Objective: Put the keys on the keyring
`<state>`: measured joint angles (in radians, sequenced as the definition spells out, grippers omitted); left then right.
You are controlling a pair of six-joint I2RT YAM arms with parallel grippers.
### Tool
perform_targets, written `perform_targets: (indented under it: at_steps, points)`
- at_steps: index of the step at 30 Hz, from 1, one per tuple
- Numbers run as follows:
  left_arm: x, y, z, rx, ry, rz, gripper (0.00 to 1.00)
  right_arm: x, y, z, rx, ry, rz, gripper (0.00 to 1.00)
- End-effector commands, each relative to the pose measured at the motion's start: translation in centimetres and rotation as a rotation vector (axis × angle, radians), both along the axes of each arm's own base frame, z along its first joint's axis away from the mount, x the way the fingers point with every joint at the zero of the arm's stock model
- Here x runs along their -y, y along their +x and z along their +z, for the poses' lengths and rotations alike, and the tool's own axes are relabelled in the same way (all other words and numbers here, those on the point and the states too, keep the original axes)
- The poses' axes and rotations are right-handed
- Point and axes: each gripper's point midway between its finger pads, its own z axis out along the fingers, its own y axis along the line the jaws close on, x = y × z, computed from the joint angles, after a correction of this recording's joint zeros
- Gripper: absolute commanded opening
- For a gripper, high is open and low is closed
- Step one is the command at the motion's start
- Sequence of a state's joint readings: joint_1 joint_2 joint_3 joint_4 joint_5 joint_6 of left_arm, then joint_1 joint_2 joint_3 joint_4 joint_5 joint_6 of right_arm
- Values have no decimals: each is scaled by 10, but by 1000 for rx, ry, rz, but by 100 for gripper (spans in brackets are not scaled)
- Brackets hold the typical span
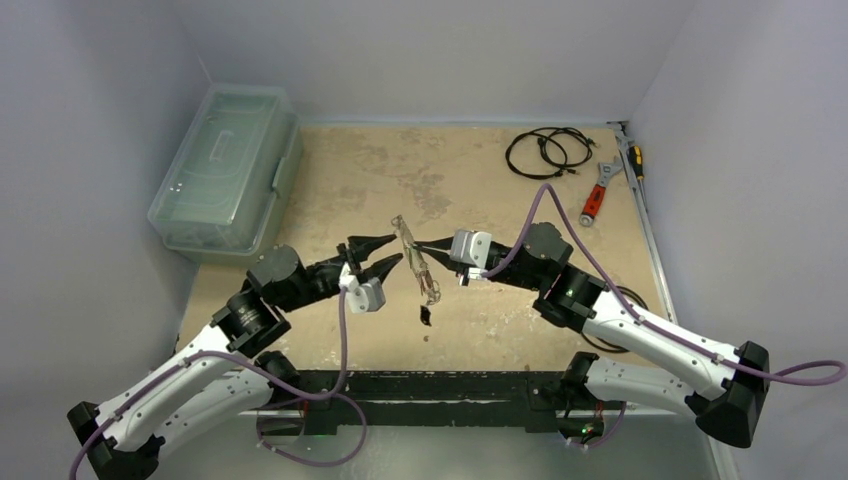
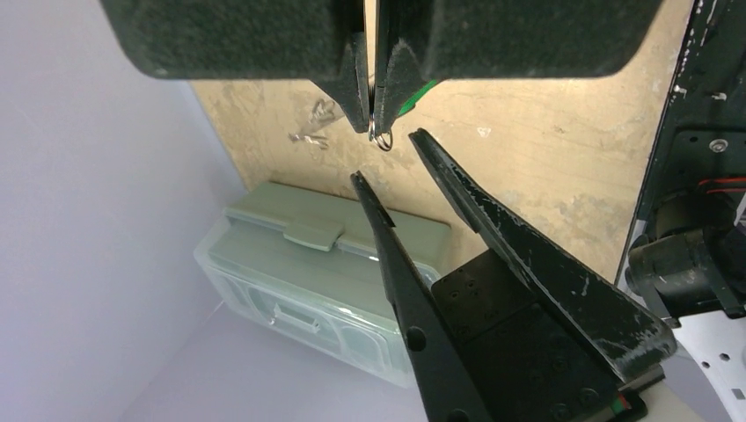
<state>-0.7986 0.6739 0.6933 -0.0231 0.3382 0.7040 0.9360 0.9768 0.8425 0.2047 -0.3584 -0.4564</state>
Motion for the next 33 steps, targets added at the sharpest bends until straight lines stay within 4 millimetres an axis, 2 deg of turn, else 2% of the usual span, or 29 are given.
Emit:
perform_targets:
  at_steps: [1,5,10,14,21,27,29,33]
  points:
    - [4,-21,21,38,-11,-115,35,-2,-5,29,61,88,32,0]
    - [12,-28,20,13,-15,-174,34,-3,-8,30,59,94,51,0]
    - [15,-15,33,-3,-123,-129,33,-4,-10,31,60,107,64,0]
    - [13,-7,34,-9,-150,-85,29,-5,-13,32,56,113,79,0]
    - [16,-11,30,-13,-144,-114,26,-6,-15,32,53,116,93,0]
    - [20,-11,22,-30,-114,-133,16,-7,-19,36,59,130,111,0]
    - [21,-13,19,-33,-100,-145,20,-7,-19,37,61,133,110,0]
    - [20,-17,13,-27,-52,-162,40,-5,-17,38,62,137,96,0]
